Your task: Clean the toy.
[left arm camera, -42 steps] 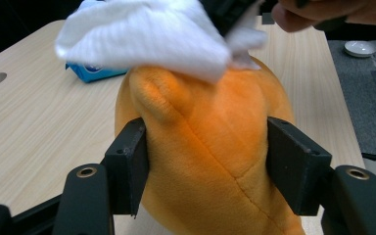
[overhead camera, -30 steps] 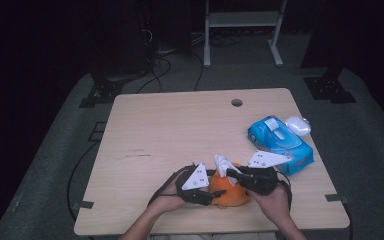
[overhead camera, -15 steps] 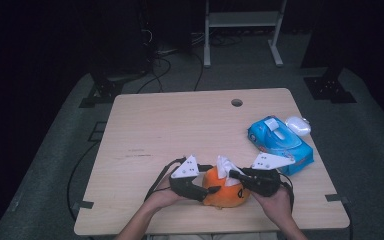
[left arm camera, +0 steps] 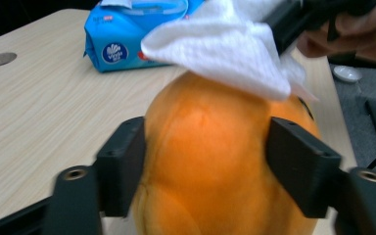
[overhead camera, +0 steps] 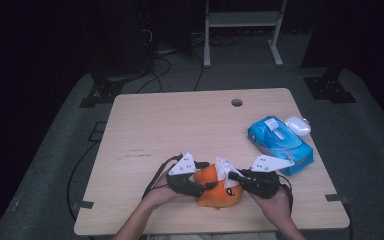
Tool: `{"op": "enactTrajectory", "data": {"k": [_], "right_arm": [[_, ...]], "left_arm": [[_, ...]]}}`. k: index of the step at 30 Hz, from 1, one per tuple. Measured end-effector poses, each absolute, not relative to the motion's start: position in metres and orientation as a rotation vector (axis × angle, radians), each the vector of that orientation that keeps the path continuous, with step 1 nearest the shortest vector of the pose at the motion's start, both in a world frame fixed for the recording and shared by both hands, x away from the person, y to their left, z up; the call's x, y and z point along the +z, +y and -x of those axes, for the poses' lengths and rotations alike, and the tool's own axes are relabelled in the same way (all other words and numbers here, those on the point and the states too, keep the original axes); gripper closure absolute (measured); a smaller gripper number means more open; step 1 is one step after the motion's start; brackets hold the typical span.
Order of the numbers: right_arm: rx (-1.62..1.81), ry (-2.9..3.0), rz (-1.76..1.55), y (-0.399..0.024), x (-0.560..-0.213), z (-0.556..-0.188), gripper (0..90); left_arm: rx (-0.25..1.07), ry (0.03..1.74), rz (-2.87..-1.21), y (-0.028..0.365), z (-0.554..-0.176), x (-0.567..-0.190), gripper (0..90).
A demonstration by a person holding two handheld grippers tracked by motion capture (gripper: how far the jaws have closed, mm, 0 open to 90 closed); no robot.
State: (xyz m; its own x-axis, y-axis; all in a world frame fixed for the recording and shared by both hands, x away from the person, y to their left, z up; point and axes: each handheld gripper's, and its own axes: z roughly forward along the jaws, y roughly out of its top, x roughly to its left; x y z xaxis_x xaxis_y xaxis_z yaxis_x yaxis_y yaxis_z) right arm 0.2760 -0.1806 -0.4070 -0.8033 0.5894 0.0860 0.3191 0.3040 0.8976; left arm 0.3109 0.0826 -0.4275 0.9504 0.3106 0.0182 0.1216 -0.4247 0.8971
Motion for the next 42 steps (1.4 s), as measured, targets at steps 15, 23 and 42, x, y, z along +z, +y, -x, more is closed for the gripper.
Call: {"op": "enactTrajectory", "data": {"k": [15,23,42], "right_arm": [[1.472,2.314,-0.798,-0.183,-0.408,-0.267,83.9],[1.407,2.296,-0.838,-0.192,-0.413,-0.27,84.0],[1.451,2.328,-0.74,-0.181,-0.41,-0.267,84.0]], "left_arm": [[0.169,0.425,-2.023,0.111,-0.325,-0.438,38.8],[0.179,0.436,-2.031,0.111,-0.326,-0.439,38.7],[0.171,0.468,-2.012,0.113,-0.329,-0.442,37.4]]}}
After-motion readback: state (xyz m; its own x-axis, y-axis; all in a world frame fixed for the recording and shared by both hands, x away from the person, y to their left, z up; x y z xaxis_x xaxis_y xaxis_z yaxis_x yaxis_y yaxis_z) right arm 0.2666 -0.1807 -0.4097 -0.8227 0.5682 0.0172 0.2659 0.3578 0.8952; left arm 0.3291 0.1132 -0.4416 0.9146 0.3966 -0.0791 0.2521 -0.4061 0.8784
